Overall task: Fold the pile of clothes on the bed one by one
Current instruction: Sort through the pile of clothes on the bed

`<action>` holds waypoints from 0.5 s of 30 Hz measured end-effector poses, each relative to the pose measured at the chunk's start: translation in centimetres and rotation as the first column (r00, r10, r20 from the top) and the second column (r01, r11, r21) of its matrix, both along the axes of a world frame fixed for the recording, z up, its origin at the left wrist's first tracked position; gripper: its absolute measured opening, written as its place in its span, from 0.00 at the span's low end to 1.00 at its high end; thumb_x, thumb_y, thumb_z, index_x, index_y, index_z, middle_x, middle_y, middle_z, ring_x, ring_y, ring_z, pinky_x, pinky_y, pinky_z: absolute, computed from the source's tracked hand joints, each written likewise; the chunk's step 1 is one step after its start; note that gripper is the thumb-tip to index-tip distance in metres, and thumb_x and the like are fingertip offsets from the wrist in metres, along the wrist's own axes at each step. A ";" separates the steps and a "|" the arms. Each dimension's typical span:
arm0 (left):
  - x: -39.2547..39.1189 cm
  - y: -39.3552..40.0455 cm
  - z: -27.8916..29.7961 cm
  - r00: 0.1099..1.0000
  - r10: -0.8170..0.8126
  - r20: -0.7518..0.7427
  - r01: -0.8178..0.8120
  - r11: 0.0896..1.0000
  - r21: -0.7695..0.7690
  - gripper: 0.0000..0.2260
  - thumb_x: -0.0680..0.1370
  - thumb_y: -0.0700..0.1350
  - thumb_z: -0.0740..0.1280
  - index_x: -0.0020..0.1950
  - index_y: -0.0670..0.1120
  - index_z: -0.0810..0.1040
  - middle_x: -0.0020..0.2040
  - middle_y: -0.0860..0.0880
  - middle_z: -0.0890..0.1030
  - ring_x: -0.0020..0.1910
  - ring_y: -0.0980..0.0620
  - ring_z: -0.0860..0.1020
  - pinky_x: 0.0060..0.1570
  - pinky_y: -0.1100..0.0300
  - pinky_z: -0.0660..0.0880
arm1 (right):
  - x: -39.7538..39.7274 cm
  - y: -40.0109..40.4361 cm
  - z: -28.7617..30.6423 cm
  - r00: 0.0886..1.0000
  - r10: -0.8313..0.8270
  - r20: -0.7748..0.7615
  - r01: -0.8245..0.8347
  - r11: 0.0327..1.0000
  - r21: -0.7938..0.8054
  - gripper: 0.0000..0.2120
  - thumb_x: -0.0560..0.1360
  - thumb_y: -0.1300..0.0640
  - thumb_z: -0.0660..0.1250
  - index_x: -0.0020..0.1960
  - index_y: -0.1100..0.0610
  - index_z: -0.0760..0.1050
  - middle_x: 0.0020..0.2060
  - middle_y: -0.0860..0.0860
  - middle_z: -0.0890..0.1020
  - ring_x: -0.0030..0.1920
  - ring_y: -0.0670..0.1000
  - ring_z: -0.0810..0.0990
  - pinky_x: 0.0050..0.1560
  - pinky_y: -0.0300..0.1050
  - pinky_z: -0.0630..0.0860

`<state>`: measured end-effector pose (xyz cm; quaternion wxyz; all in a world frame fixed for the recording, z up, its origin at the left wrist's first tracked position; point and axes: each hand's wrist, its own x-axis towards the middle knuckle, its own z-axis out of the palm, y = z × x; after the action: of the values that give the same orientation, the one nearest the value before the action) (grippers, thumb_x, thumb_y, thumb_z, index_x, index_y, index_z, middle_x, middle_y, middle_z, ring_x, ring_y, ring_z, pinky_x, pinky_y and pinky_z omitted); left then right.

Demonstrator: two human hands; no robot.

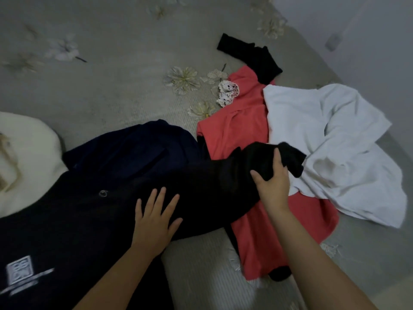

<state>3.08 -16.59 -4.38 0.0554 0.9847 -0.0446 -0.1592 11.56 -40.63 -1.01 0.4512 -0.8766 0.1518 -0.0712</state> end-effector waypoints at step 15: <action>-25.6 32.9 3.8 0.748 0.655 0.106 -0.653 0.755 -0.063 0.43 0.69 0.70 0.29 0.72 0.48 0.61 0.73 0.40 0.61 0.73 0.41 0.55 0.68 0.39 0.50 | -17.5 41.9 5.8 0.434 0.899 0.058 -0.809 0.418 -0.413 0.32 0.67 0.68 0.72 0.68 0.66 0.64 0.51 0.69 0.76 0.52 0.68 0.76 0.54 0.53 0.72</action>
<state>-22.49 16.33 -0.61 0.1156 0.9452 0.2976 -0.0692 -5.95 1.23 4.79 0.2882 -0.8706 -0.3977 0.0285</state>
